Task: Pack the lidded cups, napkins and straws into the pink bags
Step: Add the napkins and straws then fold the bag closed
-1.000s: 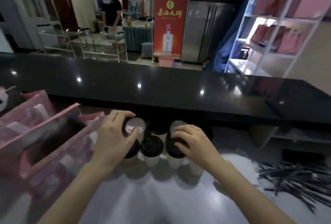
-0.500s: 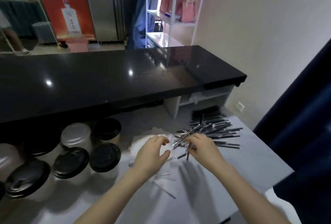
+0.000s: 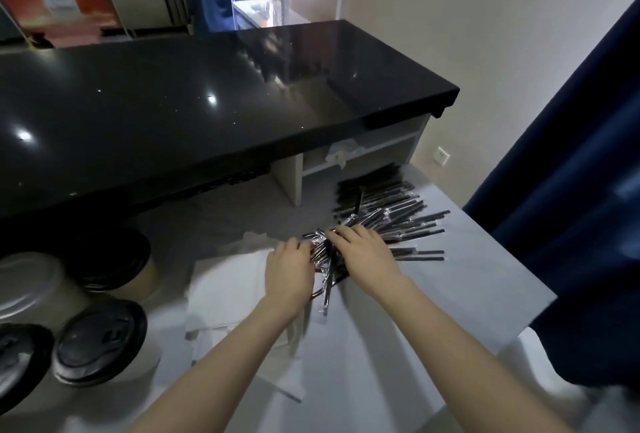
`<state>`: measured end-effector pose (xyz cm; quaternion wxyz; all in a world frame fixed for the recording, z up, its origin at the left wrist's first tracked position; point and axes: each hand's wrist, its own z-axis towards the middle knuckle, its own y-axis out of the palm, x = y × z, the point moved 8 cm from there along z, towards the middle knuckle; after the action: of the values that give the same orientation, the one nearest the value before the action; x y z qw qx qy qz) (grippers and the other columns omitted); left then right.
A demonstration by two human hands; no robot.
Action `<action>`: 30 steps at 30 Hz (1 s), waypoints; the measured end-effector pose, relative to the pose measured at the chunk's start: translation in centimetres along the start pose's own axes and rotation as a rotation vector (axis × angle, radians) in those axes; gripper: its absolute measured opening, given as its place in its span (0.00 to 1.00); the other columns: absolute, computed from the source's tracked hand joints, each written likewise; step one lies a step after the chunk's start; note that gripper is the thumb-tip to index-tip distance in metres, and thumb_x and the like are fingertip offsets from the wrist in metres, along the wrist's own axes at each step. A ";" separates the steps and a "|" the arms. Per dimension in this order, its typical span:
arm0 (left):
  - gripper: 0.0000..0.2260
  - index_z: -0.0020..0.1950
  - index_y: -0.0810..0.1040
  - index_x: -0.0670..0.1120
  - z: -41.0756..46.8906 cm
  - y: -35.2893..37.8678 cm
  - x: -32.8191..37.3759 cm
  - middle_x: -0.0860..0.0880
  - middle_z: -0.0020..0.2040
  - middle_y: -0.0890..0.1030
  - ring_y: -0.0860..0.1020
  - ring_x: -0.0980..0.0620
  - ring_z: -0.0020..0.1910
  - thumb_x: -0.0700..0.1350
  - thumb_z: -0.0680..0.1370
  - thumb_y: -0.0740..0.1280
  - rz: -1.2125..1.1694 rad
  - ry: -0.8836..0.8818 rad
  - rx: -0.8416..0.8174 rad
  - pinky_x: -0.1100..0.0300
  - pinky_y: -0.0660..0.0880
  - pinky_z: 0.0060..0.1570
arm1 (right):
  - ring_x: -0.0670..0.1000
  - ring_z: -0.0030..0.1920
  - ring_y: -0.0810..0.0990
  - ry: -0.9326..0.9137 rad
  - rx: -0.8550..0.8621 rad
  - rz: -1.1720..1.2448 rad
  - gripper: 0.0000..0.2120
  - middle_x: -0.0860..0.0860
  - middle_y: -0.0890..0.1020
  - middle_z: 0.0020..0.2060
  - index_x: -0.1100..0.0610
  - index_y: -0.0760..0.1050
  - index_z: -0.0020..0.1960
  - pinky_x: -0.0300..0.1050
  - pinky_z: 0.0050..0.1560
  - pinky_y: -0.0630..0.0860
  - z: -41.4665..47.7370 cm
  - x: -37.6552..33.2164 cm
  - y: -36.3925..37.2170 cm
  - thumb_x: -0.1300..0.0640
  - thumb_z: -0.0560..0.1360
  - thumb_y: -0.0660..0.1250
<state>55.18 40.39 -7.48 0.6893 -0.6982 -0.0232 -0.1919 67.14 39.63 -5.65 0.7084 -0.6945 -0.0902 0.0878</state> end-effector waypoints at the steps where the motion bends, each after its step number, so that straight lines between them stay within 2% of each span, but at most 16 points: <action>1: 0.13 0.62 0.75 0.50 0.1 0.0 -0.1 0.49 0.57 0.77 0.74 0.45 0.57 0.46 0.78 0.61 0.003 0.013 0.008 0.54 0.68 0.52 | 0.55 0.66 0.67 -0.003 -0.012 -0.027 0.25 0.50 0.68 0.70 0.50 0.60 0.74 0.50 0.64 0.62 0.2 -0.1 0.3 0.61 0.78 0.55; 5: 0.11 0.57 0.78 0.49 0.0 -0.6 -0.4 0.49 0.52 0.79 0.76 0.44 0.53 0.44 0.75 0.65 -0.062 0.065 0.047 0.53 0.68 0.50 | 0.57 0.62 0.68 0.017 0.001 -0.052 0.18 0.54 0.72 0.60 0.52 0.71 0.66 0.49 0.60 0.63 0.5 -0.1 0.2 0.59 0.77 0.58; 8: 0.08 0.53 0.80 0.48 -0.4 -1.8 -0.5 0.48 0.48 0.80 0.76 0.43 0.50 0.42 0.74 0.67 -0.129 0.098 0.088 0.51 0.70 0.48 | 0.56 0.50 0.76 0.025 0.132 -0.081 0.06 0.53 0.78 0.46 0.54 0.81 0.47 0.49 0.49 0.71 0.2 -0.4 -1.9 0.58 0.70 0.71; 10: 0.08 0.52 0.81 0.48 -0.8 -3.0 -0.6 0.49 0.47 0.80 0.77 0.44 0.49 0.41 0.74 0.67 -0.210 0.110 0.125 0.50 0.71 0.49 | 0.56 0.43 0.78 0.029 0.193 -0.069 0.05 0.52 0.79 0.40 0.54 0.82 0.39 0.47 0.42 0.74 0.0 -0.5 -3.0 0.58 0.64 0.76; 15: 0.07 0.52 0.81 0.49 -3.1 -7.8 -1.1 0.52 0.47 0.80 0.79 0.48 0.47 0.42 0.75 0.70 -0.368 0.138 0.210 0.51 0.75 0.47 | 0.56 0.38 0.79 -0.075 0.379 0.029 0.08 0.50 0.81 0.35 0.54 0.82 0.41 0.47 0.38 0.76 -1.6 -1.8 -7.2 0.60 0.64 0.78; 20: 0.06 0.49 0.82 0.48 -8.5 -16.5 -3.7 0.53 0.45 0.81 0.80 0.52 0.45 0.41 0.74 0.72 -0.379 0.168 0.359 0.52 0.76 0.46 | 0.56 0.38 0.79 -0.268 0.557 0.116 0.10 0.52 0.82 0.38 0.57 0.83 0.48 0.49 0.40 0.76 -3.6 -7.5 -13.7 0.65 0.67 0.76; 23: 0.05 0.48 0.82 0.50 -13.5 -22.2 -7.2 0.56 0.44 0.81 0.79 0.54 0.45 0.42 0.73 0.73 -0.273 0.154 0.471 0.55 0.77 0.43 | 0.55 0.39 0.80 -0.392 0.626 0.178 0.09 0.52 0.82 0.40 0.57 0.83 0.48 0.50 0.42 0.77 -4.3 -13.2 -17.1 0.64 0.70 0.75; 26: 0.06 0.48 0.82 0.49 -19.2 -26.9 -11.7 0.55 0.44 0.81 0.79 0.54 0.45 0.42 0.72 0.74 -0.204 0.086 0.557 0.58 0.75 0.44 | 0.55 0.39 0.80 -0.533 0.660 0.243 0.05 0.52 0.83 0.40 0.57 0.83 0.47 0.49 0.41 0.77 -4.4 -20.7 -19.6 0.62 0.72 0.74; 30: 0.10 0.51 0.81 0.48 -27.4 -31.8 -19.0 0.54 0.44 0.81 0.79 0.53 0.45 0.42 0.71 0.76 -0.174 -0.073 0.659 0.53 0.77 0.45 | 0.54 0.41 0.79 -0.725 0.665 0.331 0.06 0.53 0.82 0.43 0.59 0.83 0.48 0.48 0.42 0.76 -4.2 -31.9 -22.2 0.62 0.71 0.74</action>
<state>21.66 19.72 16.49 0.8575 -0.4400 -0.1681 -0.2072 37.28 27.16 16.27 0.7908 -0.3617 -0.1859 0.4575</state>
